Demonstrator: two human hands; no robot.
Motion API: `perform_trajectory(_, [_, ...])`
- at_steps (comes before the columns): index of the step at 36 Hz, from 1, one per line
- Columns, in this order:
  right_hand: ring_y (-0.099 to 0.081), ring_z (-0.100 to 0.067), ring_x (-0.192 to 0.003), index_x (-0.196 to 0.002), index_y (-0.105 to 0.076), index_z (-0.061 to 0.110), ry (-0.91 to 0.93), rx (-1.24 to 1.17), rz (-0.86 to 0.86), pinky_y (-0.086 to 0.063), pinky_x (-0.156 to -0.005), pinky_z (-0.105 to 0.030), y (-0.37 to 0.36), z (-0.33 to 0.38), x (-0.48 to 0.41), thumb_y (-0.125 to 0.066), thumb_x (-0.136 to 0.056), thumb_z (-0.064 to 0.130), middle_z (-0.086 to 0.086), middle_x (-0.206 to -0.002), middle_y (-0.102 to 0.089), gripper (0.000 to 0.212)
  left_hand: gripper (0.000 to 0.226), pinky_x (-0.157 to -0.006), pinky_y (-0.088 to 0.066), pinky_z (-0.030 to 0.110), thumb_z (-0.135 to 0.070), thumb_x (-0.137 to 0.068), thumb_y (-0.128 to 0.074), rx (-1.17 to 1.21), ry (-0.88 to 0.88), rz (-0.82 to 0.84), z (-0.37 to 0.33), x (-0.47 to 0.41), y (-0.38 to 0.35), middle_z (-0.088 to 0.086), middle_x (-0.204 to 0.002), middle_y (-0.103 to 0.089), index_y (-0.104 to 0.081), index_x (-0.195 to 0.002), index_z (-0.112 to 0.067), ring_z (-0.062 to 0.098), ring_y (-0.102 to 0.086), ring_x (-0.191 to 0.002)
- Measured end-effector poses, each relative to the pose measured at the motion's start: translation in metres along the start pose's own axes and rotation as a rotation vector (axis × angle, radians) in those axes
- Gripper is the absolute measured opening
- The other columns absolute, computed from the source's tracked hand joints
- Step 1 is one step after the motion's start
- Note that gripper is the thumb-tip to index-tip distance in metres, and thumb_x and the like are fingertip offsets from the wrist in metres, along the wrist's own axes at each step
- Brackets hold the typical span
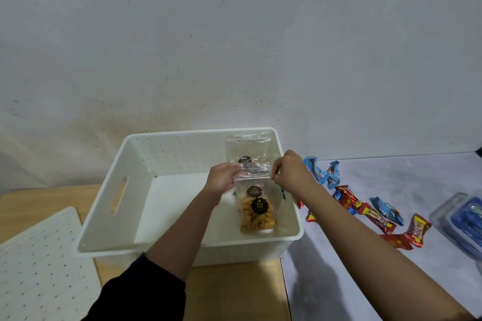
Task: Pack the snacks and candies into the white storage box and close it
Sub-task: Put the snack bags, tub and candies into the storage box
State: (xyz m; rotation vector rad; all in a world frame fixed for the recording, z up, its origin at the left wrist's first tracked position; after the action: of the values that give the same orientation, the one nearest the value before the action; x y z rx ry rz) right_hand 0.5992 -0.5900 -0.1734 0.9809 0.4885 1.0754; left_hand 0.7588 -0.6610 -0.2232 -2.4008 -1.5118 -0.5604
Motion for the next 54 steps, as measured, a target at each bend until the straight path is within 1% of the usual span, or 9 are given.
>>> perform_trajectory(14, [-0.049, -0.020, -0.078, -0.083, -0.066, 0.003, 0.014, -0.043, 0.042, -0.036, -0.061, -0.020, -0.003, -0.002, 0.003, -0.057, -0.082, 0.001, -0.010, -0.093, -0.048, 0.009, 0.013, -0.077, -0.048, 0.036, -0.012, -0.091, -0.055, -0.223, -0.173, -0.092, -0.016, 0.006, 0.003, 0.000, -0.072, -0.066, -0.064, -0.083, -0.009, 0.017, -0.058, -0.072])
perform_trajectory(18, [-0.049, -0.017, -0.070, -0.081, -0.063, 0.007, 0.015, -0.167, 0.094, -0.035, -0.051, -0.015, -0.002, -0.004, 0.010, -0.056, -0.082, 0.002, -0.008, -0.086, -0.054, 0.009, 0.011, -0.075, -0.047, 0.026, -0.014, -0.090, -0.057, -0.318, -0.260, -0.133, -0.022, 0.011, 0.003, 0.001, -0.080, -0.066, -0.065, -0.092, -0.006, 0.012, -0.060, -0.076])
perform_trajectory(22, [-0.050, -0.008, -0.059, -0.103, -0.063, 0.013, 0.048, -0.275, 0.165, -0.038, -0.050, -0.017, 0.002, -0.005, 0.021, -0.054, -0.090, 0.016, -0.002, -0.097, -0.055, 0.016, 0.017, -0.087, -0.043, 0.025, -0.016, -0.091, -0.056, -0.401, -0.305, -0.245, -0.031, 0.023, 0.002, 0.004, -0.103, -0.064, -0.064, -0.104, -0.009, 0.018, -0.057, -0.099])
perform_trajectory(25, [-0.059, -0.017, -0.083, -0.122, -0.056, 0.021, 0.096, -0.286, 0.224, -0.045, -0.071, -0.024, 0.015, -0.008, 0.031, -0.048, -0.095, 0.024, -0.008, -0.115, -0.057, 0.028, 0.024, -0.094, -0.036, 0.026, -0.017, -0.092, -0.054, -0.448, -0.350, -0.338, -0.048, 0.036, -0.008, 0.007, -0.121, -0.060, -0.061, -0.112, -0.007, 0.021, -0.051, -0.117])
perform_trajectory(28, [-0.052, -0.023, -0.119, -0.131, -0.049, 0.023, 0.140, -0.295, 0.261, -0.042, -0.097, -0.031, 0.044, -0.019, 0.043, -0.048, -0.096, 0.027, -0.011, -0.135, -0.050, 0.035, 0.025, -0.093, -0.034, 0.024, -0.017, -0.093, -0.051, -0.469, -0.424, -0.383, -0.071, 0.053, -0.034, 0.008, -0.125, -0.058, -0.060, -0.114, -0.005, 0.018, -0.052, -0.114])
perform_trajectory(31, [-0.048, -0.021, -0.125, -0.133, -0.046, 0.023, 0.160, -0.272, 0.253, -0.038, -0.106, -0.034, 0.082, -0.044, 0.054, -0.050, -0.095, 0.031, -0.011, -0.137, -0.049, 0.039, 0.025, -0.095, -0.040, 0.028, -0.018, -0.093, -0.051, -0.457, -0.483, -0.382, -0.091, 0.064, -0.073, 0.008, -0.122, -0.059, -0.060, -0.114, -0.006, 0.021, -0.053, -0.112])
perform_trajectory(39, [-0.046, -0.022, -0.128, -0.138, -0.039, 0.024, 0.015, -0.286, 0.039, -0.037, -0.105, -0.033, 0.199, -0.178, 0.099, -0.050, -0.095, 0.033, -0.010, -0.139, -0.047, 0.045, 0.029, -0.093, -0.036, 0.024, -0.021, -0.094, -0.052, -0.478, -0.616, -0.098, -0.102, 0.084, -0.251, 0.007, -0.123, -0.059, -0.058, -0.119, -0.006, 0.020, -0.052, -0.117])
perform_trajectory(47, [-0.046, -0.023, -0.126, -0.139, -0.036, 0.023, -0.311, -0.324, -0.171, -0.043, -0.088, -0.024, 0.256, -0.359, 0.194, -0.051, -0.094, 0.026, -0.010, -0.139, -0.046, 0.047, 0.033, -0.091, -0.037, 0.023, -0.022, -0.093, -0.053, -0.549, -0.511, 0.273, -0.019, 0.091, -0.418, 0.009, -0.130, -0.055, -0.053, -0.124, -0.008, 0.020, -0.051, -0.118])
perform_trajectory(54, [-0.029, -0.026, -0.138, -0.146, -0.024, 0.012, -0.611, -0.331, -0.377, -0.024, -0.110, -0.031, 0.227, -0.479, 0.280, -0.051, -0.095, 0.024, -0.011, -0.151, -0.029, 0.059, 0.044, -0.102, -0.034, 0.030, -0.022, -0.095, -0.051, -0.578, -0.355, 0.321, 0.055, 0.086, -0.492, 0.012, -0.143, -0.043, -0.042, -0.136, -0.008, 0.026, -0.044, -0.127])
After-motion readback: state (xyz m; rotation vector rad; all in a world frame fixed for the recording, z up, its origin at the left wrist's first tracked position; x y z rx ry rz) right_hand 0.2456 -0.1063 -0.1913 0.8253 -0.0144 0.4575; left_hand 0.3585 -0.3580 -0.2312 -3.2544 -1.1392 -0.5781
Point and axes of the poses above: each hand's wrist, its own x-axis away from the middle knuckle, its own y-axis out of the back of the hand, z = x × y, the point moved 8 cm from there along -x, towards the middle knuckle
